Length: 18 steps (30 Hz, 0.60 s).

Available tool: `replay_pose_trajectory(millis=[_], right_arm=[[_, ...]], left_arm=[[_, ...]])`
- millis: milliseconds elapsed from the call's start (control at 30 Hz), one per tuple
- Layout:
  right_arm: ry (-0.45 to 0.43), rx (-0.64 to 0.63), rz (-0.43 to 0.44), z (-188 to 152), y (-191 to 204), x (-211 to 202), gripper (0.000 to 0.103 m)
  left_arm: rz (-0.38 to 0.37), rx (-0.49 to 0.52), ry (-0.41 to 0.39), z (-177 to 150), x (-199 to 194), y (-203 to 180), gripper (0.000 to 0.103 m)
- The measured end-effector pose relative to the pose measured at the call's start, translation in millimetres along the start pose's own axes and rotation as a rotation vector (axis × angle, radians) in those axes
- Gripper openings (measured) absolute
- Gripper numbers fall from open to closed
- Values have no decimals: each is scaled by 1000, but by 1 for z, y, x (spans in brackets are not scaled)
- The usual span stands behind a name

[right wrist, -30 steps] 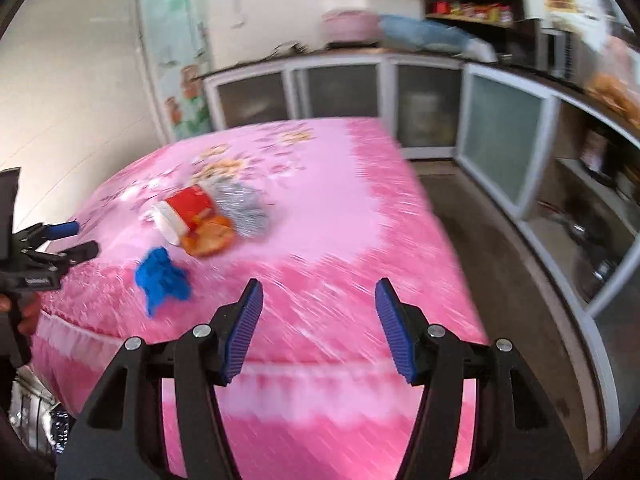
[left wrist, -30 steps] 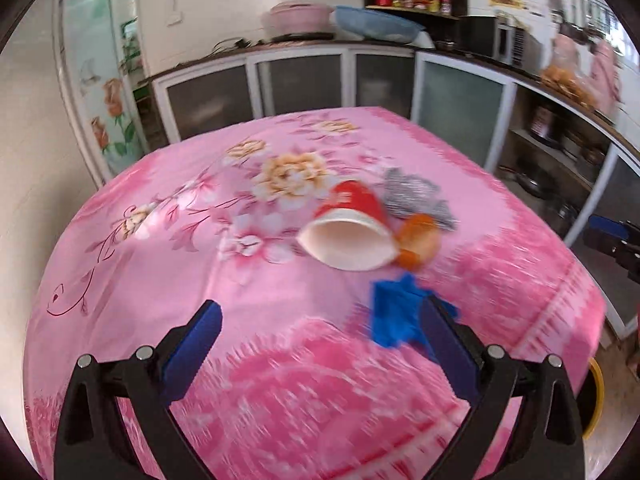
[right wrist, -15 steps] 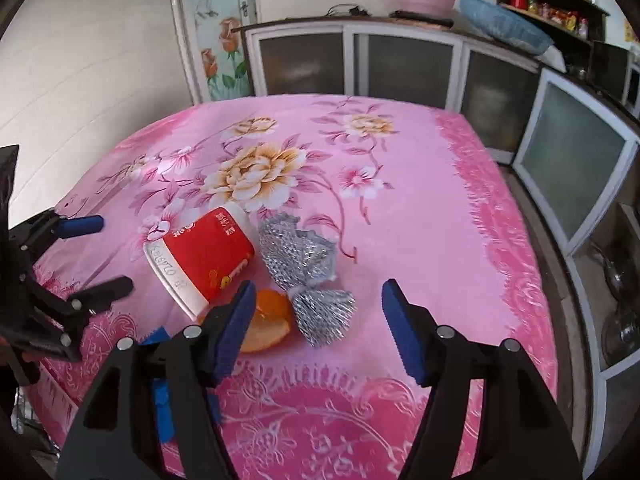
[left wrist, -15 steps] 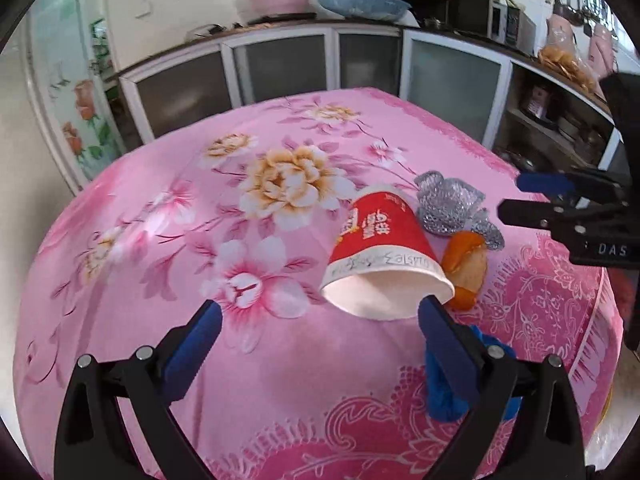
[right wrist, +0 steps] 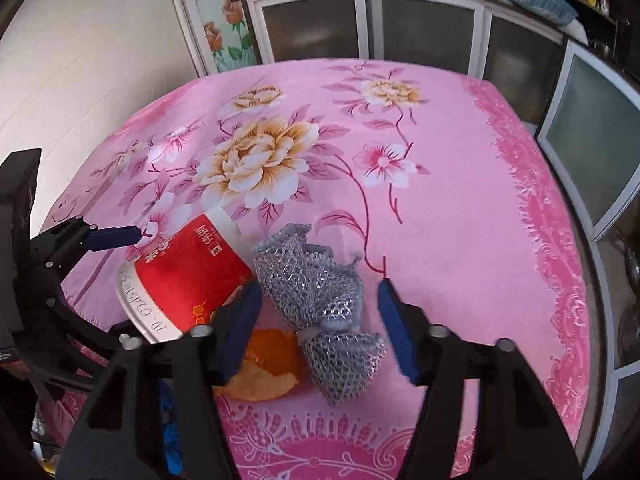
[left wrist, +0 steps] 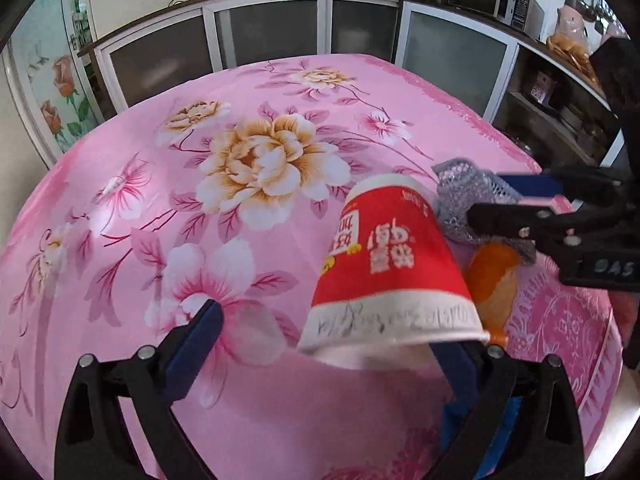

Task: Collect trash
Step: 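Grasp the red-white paper cup with the left tool while the right tool grasps the silver scrubber, then carry the red-white cup and silver scrubber over the yellow bin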

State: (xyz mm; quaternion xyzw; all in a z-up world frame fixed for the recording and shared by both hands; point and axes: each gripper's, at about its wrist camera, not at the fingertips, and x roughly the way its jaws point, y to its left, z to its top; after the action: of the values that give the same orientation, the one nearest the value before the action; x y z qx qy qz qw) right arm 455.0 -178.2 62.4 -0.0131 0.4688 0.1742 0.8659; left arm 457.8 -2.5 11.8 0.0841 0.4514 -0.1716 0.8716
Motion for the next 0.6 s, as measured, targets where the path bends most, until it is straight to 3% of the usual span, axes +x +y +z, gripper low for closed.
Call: replay_pose_trajectory(millis=[33,67,100,167,300,600], right_arm=[[7,-2,7,0,1,1,29],[4,-6,8,-1,2,2,23],[-4,-8,1,-1,3,2,15],[-7,-2,7,-1,3,1,9],[-36,24,27,-2,-1,-4,6],[-129,80,56,-4,-16,-52,6]], left_arm=[[-7,2,-4,0,0,-1,82],[-13,6,-3,1,1,-2,65],[-16,13,2,3,3,-3,41],[-16,17,19,4,7,-4,16],[-2,20,-12,5,2,-3,10],[-23,-21,-62,-2,-28,9,9]])
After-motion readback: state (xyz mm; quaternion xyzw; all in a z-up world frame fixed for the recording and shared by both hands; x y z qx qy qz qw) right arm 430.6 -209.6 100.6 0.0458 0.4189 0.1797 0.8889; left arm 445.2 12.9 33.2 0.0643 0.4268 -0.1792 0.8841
